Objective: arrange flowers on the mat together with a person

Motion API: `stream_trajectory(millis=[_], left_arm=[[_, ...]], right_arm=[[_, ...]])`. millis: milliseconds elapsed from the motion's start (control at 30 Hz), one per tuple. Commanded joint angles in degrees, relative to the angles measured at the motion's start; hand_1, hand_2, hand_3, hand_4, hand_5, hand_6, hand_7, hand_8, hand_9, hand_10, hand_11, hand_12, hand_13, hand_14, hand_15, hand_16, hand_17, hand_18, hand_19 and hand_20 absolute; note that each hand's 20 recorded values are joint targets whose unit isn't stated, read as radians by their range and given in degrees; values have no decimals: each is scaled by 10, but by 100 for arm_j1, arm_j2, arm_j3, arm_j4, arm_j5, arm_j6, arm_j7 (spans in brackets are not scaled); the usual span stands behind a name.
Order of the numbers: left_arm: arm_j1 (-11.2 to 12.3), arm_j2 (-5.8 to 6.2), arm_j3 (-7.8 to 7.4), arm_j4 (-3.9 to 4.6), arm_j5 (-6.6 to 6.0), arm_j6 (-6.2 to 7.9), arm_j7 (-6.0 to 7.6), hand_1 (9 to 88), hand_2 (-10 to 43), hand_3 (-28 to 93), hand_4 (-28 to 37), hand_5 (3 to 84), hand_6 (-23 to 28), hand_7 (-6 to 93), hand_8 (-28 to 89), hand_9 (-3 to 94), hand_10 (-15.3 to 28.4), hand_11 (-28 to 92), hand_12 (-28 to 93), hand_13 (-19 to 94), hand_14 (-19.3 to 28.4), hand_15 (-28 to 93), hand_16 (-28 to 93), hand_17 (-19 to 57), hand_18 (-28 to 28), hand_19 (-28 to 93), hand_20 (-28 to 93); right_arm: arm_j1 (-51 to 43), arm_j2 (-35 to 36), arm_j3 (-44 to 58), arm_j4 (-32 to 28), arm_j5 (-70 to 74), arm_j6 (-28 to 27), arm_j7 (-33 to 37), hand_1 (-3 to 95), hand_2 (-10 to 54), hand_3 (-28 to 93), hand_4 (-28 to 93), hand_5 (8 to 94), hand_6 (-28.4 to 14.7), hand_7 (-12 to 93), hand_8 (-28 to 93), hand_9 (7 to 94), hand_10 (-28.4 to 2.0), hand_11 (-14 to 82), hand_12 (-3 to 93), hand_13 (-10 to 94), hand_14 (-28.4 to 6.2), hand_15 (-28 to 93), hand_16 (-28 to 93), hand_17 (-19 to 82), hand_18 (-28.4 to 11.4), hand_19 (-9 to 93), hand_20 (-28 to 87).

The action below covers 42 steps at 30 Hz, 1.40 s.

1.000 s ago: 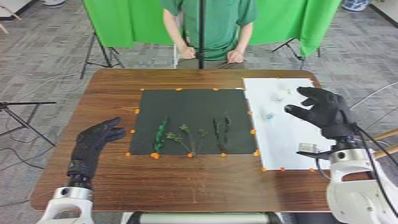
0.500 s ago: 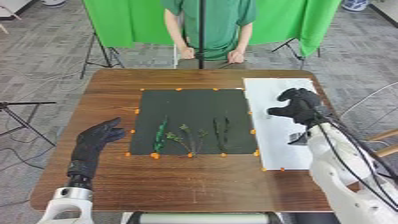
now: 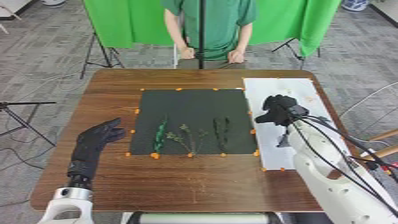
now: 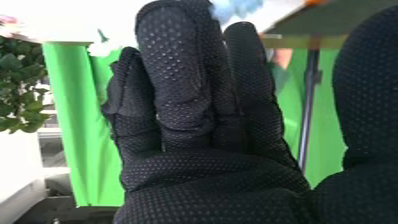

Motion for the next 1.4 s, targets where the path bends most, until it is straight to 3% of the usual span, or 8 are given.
stream_trajectory(millis=[33, 367, 500, 833, 933, 1133, 1233, 1400], left_arm=[[110, -6, -26, -6, -4, -26, -68, 268, 57, 671, -233, 515, 47, 114, -58, 533, 154, 204, 150, 460, 185, 223, -12, 124, 121, 111, 181], [124, 3, -33, -9, -1, -69, -77, 267, 58, 670, -232, 514, 47, 114, -59, 532, 154, 204, 149, 461, 186, 224, -12, 124, 121, 112, 181], [131, -9, -41, -13, 4, -66, -64, 268, 58, 669, -232, 513, 46, 114, -58, 532, 154, 203, 149, 460, 187, 224, -12, 123, 121, 112, 181], [150, 83, -127, -17, -15, 51, -23, 268, 57, 671, -233, 513, 46, 114, -59, 532, 154, 204, 150, 459, 185, 223, -11, 124, 120, 111, 181], [149, 163, -28, 23, -232, 610, 141, 250, 76, 663, -251, 517, 46, 112, -59, 532, 155, 197, 147, 448, 180, 212, -12, 124, 121, 111, 181], [155, 205, 197, 105, -1166, 1693, 781, 151, 295, 647, -283, 552, 53, 93, -67, 571, 146, 172, 120, 435, 170, 181, -14, 148, 112, 123, 187], [140, 194, 189, 151, -1346, 1666, 843, 151, 347, 658, -283, 579, 48, 107, -71, 602, 143, 182, 118, 454, 166, 190, -16, 169, 109, 126, 193], [16, 181, 307, 251, -1305, 1676, 851, 161, 349, 663, -283, 587, 53, 107, -73, 611, 148, 186, 114, 469, 164, 196, -22, 183, 110, 125, 199]], right_arm=[[-171, 181, 45, -5, -194, -337, 176, 332, -95, 640, -259, 595, 17, 160, -95, 754, -155, 199, 245, 799, -87, 489, 327, 417, -225, 810, 477], [-508, 251, 93, -100, 39, 153, 274, 500, -95, 647, -236, 634, 17, 202, -93, 778, -130, 185, 296, 818, -65, 508, 329, 439, -207, 829, 474], [-531, 254, 74, -51, 163, 414, 185, 625, -95, 522, -199, 682, 7, 233, 105, 844, -92, 81, 407, 842, -51, 521, 341, 458, -198, 844, 481], [44, 503, 235, -567, 730, 452, 178, 665, -95, 525, -189, 792, 18, 245, 102, 919, -73, 81, 421, 887, -37, 536, 358, 498, -201, 880, 481], [632, 516, 152, -717, 874, 391, 111, 664, -95, 527, -189, 797, 16, 242, 103, 922, -73, 81, 425, 889, -37, 536, 363, 501, -199, 884, 479], [2175, -78, -701, -400, 1028, 272, -216, 658, -95, 535, -189, 800, 17, 236, 107, 925, -73, 76, 429, 888, -36, 536, 370, 502, -196, 889, 472], [2699, -692, -1174, -52, 1072, 157, -532, 658, -95, 536, -191, 800, 18, 236, 107, 925, -72, 76, 430, 889, -33, 537, 371, 502, -194, 892, 471], [3009, -1593, -1882, 427, 798, -305, -949, 655, -95, 540, -191, 800, 19, 239, 109, 927, -73, 75, 432, 888, -30, 541, 374, 502, -192, 895, 470]])
